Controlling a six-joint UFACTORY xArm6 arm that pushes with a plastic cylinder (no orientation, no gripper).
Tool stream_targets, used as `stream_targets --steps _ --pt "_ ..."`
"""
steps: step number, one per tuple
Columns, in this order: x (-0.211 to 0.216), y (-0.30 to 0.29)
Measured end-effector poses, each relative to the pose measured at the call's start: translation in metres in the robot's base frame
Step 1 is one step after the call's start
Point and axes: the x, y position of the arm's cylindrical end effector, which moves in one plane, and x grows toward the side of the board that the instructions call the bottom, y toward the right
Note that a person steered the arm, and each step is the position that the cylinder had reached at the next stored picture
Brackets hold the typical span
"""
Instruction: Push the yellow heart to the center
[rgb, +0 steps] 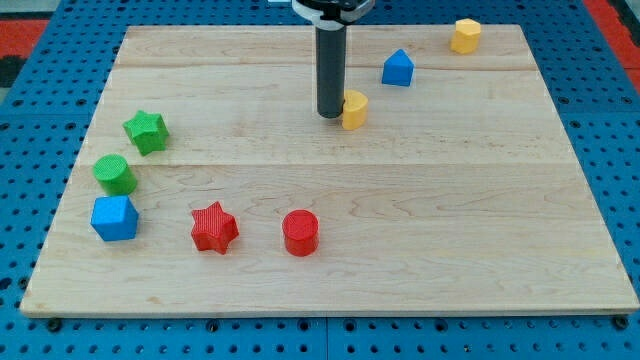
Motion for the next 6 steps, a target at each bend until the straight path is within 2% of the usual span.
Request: stream_targets --steps 1,2,3,4,5,6 --pt "0.053 -0.027" --pt "0.085 0.027" --pt "0.182 0.060" --pt "0.214 0.014" --pt "0.173 -0.033" --pt "0.171 -0.034"
